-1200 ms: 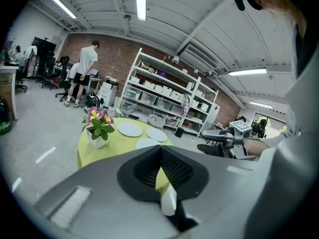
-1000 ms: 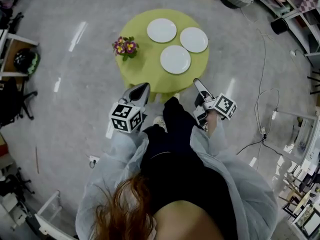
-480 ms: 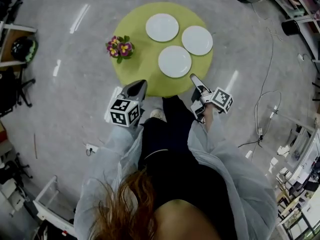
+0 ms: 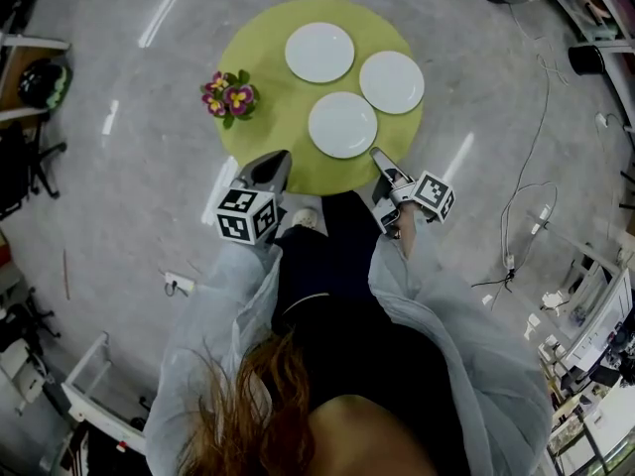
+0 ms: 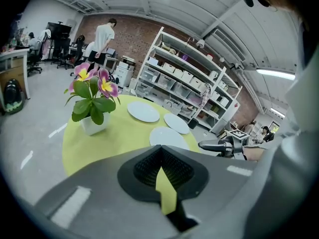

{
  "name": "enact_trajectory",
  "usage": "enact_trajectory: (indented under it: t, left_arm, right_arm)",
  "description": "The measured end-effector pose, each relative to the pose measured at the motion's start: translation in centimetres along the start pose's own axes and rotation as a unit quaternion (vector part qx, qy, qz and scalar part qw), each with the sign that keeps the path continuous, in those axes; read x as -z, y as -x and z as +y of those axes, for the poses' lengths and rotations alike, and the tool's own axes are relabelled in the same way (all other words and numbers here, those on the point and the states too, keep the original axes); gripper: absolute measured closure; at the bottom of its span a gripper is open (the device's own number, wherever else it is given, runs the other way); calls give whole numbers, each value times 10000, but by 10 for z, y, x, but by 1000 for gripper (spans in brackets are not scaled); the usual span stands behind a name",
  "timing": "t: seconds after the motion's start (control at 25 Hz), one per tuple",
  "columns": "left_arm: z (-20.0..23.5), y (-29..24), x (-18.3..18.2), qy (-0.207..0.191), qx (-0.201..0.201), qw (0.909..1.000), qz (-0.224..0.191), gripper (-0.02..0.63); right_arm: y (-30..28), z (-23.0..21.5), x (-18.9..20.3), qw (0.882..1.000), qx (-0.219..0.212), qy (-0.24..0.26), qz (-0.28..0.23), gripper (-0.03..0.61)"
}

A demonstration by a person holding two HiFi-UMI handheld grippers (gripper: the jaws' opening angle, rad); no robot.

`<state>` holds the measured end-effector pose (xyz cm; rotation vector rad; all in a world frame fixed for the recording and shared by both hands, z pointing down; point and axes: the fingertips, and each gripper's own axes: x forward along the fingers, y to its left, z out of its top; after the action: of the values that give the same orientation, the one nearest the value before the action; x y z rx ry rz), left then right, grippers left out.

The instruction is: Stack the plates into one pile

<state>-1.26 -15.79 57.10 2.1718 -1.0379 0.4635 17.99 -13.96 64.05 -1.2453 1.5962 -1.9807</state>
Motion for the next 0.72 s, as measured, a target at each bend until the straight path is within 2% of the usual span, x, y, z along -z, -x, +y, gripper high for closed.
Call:
enact_trajectory:
  t: [0.24,0.4,0.56,0.72]
  left_arm:
    - [-2,-7,-7,196,-25,9998,-83,601]
    - [-2,-9,-8,234,-56,9997,-61,601]
    - [-2,-10,-9,278,-89,9995,-95,601]
    - [-3,-7,-10,320,-112,9993,-128,601]
  right_arm:
    - [0,1,-2,9991,-99,-191,370,313]
    - [-1,5,-3,9968,-232,-283,707,249]
    - [-3,12,-2,9939,-262,-147,1061,249]
    - [-12,22,-11,9939,-369,-245,1013,250]
